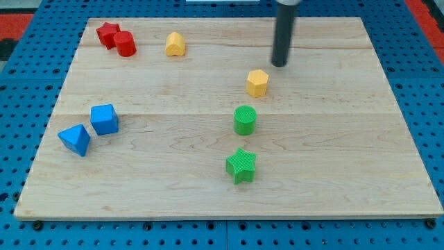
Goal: Push the yellow hexagon above the green circle
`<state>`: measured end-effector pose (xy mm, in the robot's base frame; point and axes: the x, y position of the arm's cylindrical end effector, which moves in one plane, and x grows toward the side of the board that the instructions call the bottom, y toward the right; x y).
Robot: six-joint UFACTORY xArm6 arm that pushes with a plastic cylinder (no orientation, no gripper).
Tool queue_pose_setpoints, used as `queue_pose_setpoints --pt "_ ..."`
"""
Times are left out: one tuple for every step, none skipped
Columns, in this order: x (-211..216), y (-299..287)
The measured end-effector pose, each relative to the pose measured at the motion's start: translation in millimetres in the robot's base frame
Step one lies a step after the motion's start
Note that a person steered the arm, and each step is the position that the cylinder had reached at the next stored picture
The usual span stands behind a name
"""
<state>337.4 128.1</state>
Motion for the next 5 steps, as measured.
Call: queue_pose_setpoints --pt "31.6 2.8" --pt "36.8 -28.1" --pt "40.4 -40.7" --pt "40.3 -54.5" --pt "39.6 -55.8"
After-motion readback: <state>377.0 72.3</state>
